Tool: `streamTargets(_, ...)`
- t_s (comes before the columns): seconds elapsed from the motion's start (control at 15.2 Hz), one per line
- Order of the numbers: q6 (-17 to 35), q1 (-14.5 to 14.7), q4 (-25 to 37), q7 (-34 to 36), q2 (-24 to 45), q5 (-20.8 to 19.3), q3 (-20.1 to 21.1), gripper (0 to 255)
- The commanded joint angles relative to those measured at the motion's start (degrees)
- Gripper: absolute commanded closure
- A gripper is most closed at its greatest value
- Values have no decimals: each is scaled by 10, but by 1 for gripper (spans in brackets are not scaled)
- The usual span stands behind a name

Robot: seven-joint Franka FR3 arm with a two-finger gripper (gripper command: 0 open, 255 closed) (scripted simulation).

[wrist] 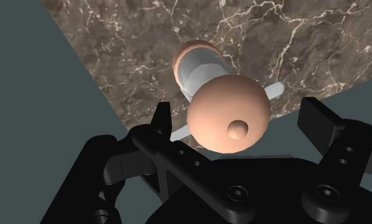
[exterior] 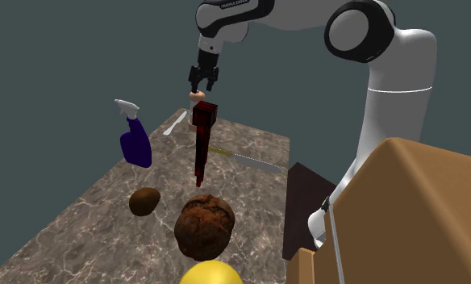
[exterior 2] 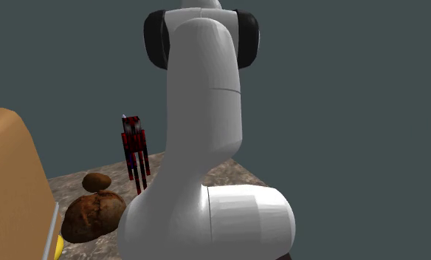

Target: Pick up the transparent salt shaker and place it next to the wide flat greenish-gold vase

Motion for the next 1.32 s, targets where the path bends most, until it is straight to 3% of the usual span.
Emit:
streamTargets(0.0, 12, 1, -7, -1, 5, 1, 1, 0)
streamTargets(0.73, 36, 3, -22, -2, 13, 3, 3, 0)
streamTargets(0.79, 36, 3, -22, -2, 13, 3, 3, 255)
streamTargets(1.25, 36, 3, -22, -2, 13, 3, 3, 255)
